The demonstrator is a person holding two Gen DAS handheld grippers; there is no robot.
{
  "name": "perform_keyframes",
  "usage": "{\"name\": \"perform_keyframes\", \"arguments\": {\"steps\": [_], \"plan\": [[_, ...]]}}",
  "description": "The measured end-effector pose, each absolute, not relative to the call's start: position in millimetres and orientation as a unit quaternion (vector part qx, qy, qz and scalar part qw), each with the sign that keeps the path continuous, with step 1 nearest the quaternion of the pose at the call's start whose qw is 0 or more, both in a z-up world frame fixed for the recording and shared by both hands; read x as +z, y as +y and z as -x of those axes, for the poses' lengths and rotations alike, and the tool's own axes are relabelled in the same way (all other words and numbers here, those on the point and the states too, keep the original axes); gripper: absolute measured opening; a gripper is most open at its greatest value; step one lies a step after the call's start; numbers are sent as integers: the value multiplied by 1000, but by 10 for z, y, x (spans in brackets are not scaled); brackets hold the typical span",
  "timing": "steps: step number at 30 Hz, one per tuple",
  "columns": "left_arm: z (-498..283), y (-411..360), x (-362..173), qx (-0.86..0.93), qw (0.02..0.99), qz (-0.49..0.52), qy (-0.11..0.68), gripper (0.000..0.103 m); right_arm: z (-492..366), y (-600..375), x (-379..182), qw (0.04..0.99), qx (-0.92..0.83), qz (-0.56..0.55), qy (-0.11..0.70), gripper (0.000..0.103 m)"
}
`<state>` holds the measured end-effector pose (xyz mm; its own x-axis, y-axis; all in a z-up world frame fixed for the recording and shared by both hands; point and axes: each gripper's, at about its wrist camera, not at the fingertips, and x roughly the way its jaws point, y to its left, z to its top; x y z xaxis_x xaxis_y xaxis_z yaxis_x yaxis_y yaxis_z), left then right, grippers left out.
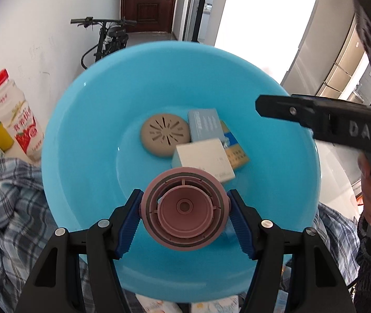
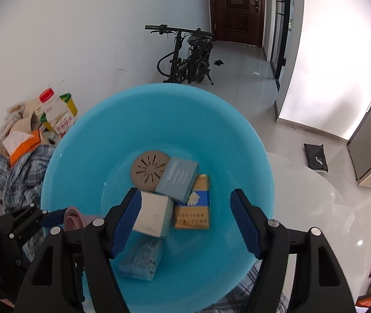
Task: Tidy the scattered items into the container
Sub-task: 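Open the right gripper to drop the grey box into the basin, then open the left gripper to drop the pink item into the basin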
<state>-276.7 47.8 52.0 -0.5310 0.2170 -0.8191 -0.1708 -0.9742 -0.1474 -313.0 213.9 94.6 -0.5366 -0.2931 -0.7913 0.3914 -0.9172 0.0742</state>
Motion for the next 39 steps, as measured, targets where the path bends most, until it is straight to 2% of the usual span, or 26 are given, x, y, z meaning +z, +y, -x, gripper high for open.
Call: {"name": "perform_keyframes", "arguments": {"steps": [8, 25, 27, 29, 39], "plan": [[2751, 647, 410, 869, 107, 483, -5, 67, 2835, 2217, 911, 201, -877, -430, 77, 69], [2764, 732, 330, 867, 107, 487, 21, 67, 2696, 2354, 871, 211, -876, -429, 69, 69], [2763, 728, 336, 869, 102, 484, 24, 70, 2681, 2369, 854, 211, -875, -430, 72, 69], [2762, 726, 350, 871, 101, 479, 26, 78, 2663, 2388, 843, 211, -874, -431, 75, 69], [2670, 715, 453, 880, 95, 464, 36, 78, 2602, 2547, 931, 205, -880, -424, 60, 69]]}}
